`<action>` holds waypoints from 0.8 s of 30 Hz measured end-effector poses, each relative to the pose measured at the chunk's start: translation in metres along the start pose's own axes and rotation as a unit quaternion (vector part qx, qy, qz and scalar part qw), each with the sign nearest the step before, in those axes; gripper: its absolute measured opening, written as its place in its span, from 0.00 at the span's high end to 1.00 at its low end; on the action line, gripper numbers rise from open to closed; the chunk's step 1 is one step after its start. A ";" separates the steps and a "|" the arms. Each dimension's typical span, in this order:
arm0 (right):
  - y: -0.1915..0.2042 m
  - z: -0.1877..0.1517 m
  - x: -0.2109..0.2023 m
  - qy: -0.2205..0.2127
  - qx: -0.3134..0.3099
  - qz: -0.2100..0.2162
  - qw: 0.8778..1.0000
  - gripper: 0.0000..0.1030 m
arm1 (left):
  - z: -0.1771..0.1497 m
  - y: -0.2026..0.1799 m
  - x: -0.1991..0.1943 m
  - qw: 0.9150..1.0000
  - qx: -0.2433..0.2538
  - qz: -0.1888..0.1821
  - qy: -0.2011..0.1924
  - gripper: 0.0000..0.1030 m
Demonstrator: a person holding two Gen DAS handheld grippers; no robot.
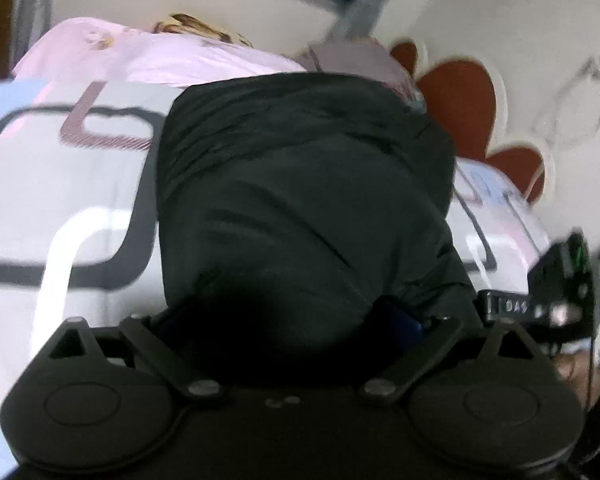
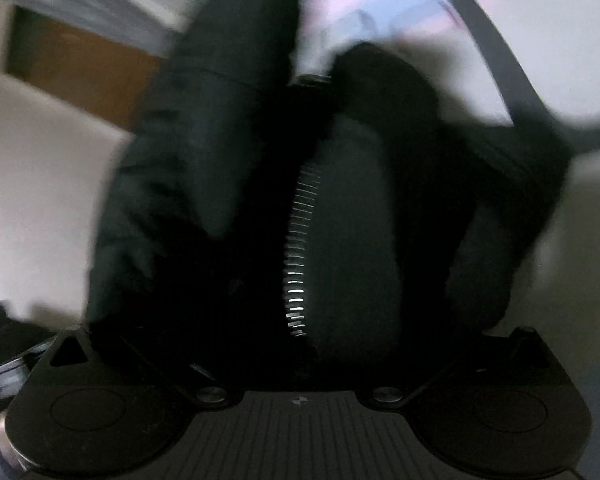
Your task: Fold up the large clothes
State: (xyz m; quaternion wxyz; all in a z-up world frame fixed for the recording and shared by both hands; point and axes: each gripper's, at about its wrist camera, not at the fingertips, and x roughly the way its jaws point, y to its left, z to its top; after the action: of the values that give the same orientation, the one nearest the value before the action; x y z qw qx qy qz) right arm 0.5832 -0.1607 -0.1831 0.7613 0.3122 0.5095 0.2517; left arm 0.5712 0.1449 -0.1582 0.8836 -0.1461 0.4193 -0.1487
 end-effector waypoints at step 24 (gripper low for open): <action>0.100 -0.104 -0.165 -0.156 -0.235 -0.164 0.945 0.19 | -0.079 -0.085 -0.120 0.983 0.123 0.113 -0.080 0.16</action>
State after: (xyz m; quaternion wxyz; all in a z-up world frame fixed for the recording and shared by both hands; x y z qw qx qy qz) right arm 0.4209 -0.1857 -0.0372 0.9139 0.0720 0.3545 0.1845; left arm 0.4250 0.1030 -0.0898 0.9367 0.0006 0.3393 -0.0860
